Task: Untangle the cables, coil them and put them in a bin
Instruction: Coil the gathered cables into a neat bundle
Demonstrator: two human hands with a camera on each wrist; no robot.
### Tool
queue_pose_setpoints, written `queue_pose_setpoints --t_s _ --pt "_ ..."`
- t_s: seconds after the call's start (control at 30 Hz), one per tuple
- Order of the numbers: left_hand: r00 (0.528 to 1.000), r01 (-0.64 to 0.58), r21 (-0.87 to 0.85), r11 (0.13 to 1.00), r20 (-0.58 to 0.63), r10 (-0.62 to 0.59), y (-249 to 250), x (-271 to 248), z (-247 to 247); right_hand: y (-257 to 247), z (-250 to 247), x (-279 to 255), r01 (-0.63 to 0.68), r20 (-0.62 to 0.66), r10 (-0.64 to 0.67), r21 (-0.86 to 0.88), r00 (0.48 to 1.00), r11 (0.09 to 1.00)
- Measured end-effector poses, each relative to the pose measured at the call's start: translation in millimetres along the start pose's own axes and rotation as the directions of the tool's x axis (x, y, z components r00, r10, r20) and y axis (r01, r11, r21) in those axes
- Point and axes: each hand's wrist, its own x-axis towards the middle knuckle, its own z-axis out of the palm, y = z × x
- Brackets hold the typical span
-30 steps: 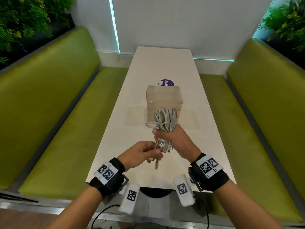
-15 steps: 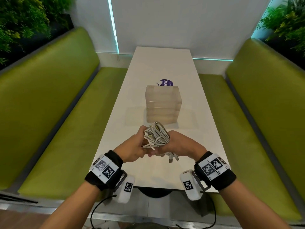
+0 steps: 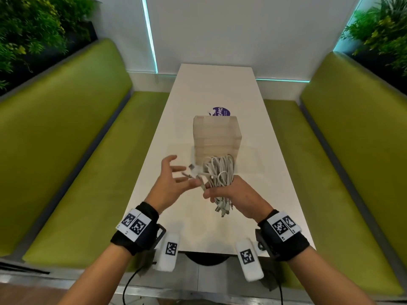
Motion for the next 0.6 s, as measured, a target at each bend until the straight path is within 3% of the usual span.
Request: queue_pose_setpoints --t_s 0.07,0.13,0.2,0.3,0.37,0.47,0.6 --pt "0.991 0.113 -0.058 0.992 0.078 -0.109 -12.0 -6.9 4.4 2.6 6.8 3.5 0.048 -0.048 -0.040 0.172 0.998 0.984" --pt "0.973 0.161 -0.167 0.973 0.194 -0.127 -18.7 -12.1 11.5 5.5 15.5 5.2 0.061 -0.028 -0.056 0.266 0.998 0.962" --pt "0.976 0.128 -0.294 0.947 0.208 -0.067 -14.3 -11.7 14.9 8.1 24.2 5.2 0.011 0.047 -0.021 0.197 0.999 0.980" --pt "0.984 0.073 -0.248 0.966 0.174 -0.030 2.2 -7.2 16.5 10.1 35.5 5.0 -0.026 0.180 0.021 0.022 0.983 0.999" --pt "0.990 0.073 -0.260 0.963 0.139 -0.037 5.9 -7.1 20.6 8.3 40.2 7.8 0.006 0.210 -0.003 -0.017 0.978 1.000" --pt "0.998 0.059 -0.415 0.908 0.050 -0.042 3.7 -4.2 25.6 4.6 41.6 11.0 0.023 0.203 -0.002 -0.099 0.979 0.995" --pt "0.997 0.021 -0.351 0.936 0.077 0.007 6.6 1.4 21.4 3.4 30.4 11.2 0.054 0.352 0.008 -0.165 0.936 0.985"
